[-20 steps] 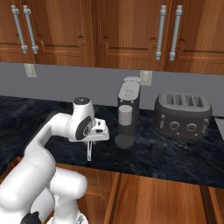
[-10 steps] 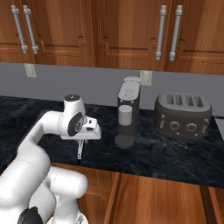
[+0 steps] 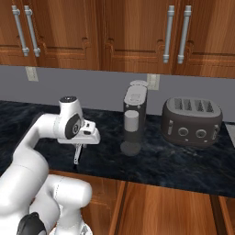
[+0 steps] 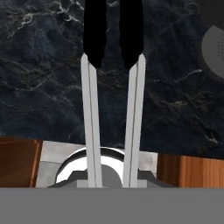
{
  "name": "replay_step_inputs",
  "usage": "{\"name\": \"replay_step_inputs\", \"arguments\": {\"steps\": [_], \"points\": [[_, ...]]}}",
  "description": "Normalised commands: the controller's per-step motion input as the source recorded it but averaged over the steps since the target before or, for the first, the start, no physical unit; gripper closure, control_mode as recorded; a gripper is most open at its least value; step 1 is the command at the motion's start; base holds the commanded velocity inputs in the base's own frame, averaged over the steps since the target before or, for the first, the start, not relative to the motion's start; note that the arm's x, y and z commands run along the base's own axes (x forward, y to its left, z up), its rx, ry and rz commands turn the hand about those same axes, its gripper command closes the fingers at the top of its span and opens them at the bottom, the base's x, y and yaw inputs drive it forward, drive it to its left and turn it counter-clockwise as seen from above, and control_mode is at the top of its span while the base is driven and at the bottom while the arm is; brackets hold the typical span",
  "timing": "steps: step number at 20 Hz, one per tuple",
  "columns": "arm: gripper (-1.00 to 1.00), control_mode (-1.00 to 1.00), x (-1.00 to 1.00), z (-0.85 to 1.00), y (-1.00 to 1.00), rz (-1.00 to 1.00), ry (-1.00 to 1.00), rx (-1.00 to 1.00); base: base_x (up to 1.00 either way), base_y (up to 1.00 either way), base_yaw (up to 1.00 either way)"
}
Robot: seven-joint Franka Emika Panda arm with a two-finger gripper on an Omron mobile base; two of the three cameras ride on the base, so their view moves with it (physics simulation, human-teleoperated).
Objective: Take the tongs from the drawer on the right and place them on the dining counter next to the tray containing the kebab skewer.
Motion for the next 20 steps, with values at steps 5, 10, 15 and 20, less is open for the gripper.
{"name": "replay_step_inputs", "arguments": {"steps": [5,10,15,20], "points": [[1.0,-1.0,0.0,0.13,0.13,-0.01,0.0,0.0,0.0,0.0,0.0],[1.0,-1.0,0.0,0.09,0.1,-0.01,0.0,0.0,0.0,0.0,0.0],[1.0,-1.0,0.0,0.15,0.09,0.0,0.0,0.0,0.0,0.0,0.0],[1.0,-1.0,0.0,0.18,0.29,0.0,0.0,0.0,0.0,0.0,0.0]]}}
